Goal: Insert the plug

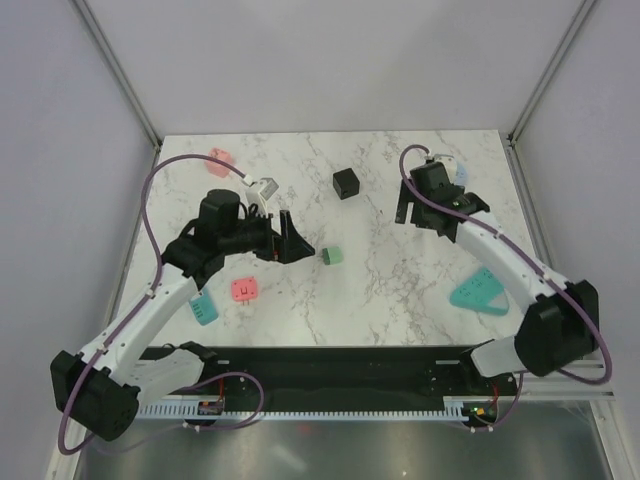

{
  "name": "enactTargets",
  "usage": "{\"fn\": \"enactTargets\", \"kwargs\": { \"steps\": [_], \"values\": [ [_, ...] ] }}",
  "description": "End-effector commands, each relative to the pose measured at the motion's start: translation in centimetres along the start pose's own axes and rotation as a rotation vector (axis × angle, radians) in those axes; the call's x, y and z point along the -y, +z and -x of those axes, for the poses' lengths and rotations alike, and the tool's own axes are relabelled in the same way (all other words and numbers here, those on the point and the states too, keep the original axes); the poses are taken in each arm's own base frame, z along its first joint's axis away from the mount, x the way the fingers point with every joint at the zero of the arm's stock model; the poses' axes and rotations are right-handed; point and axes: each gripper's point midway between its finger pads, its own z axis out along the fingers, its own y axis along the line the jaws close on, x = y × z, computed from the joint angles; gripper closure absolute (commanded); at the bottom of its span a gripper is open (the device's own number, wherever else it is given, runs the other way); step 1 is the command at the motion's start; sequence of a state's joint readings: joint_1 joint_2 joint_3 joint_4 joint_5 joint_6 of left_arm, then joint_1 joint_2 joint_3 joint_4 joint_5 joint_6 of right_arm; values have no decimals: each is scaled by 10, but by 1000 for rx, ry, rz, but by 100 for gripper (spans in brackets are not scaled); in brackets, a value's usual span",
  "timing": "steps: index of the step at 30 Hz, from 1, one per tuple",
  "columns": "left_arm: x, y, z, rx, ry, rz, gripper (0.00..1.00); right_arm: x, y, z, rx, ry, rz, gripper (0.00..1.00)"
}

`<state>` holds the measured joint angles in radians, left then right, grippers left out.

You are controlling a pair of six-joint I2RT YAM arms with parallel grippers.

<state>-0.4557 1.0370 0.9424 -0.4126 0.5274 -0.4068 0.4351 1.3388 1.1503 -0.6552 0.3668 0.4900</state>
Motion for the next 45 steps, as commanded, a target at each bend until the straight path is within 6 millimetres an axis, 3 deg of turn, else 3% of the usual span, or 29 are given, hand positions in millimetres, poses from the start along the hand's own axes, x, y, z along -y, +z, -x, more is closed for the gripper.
{"fn": "enactTargets", "kwargs": {
  "steps": [1, 3, 6, 7, 10, 15, 24, 29, 45],
  "values": [
    [-11, 8, -5, -13, 11, 26, 5, 22, 47, 25, 4, -62, -92, 3],
    [-9, 9, -8, -19, 19, 18, 5, 32, 78, 26, -55, -70, -113, 6],
    [-7, 11, -14, -36, 37, 7, 5, 40, 102, 33, -84, -37, -119, 6],
    [-5, 13, -14, -41, 41, 4, 5, 36, 115, 25, -122, -33, -93, 6],
    [1, 24, -22, -98, 30, -31, 5, 41, 136, 20, -159, -41, -97, 8],
    [7, 22, -10, -63, 36, -36, 5, 59, 160, 14, -202, -71, -149, 11],
    [-6, 8, -12, 6, 70, 48, 5, 69, 197, 42, -170, -37, -156, 14],
    [-6, 6, -8, 25, 75, 59, 5, 51, 211, 63, -147, -14, -70, 15],
    [-11, 12, -13, 3, 63, 69, 5, 24, 232, 51, -200, 25, 57, 15]
  ]
}}
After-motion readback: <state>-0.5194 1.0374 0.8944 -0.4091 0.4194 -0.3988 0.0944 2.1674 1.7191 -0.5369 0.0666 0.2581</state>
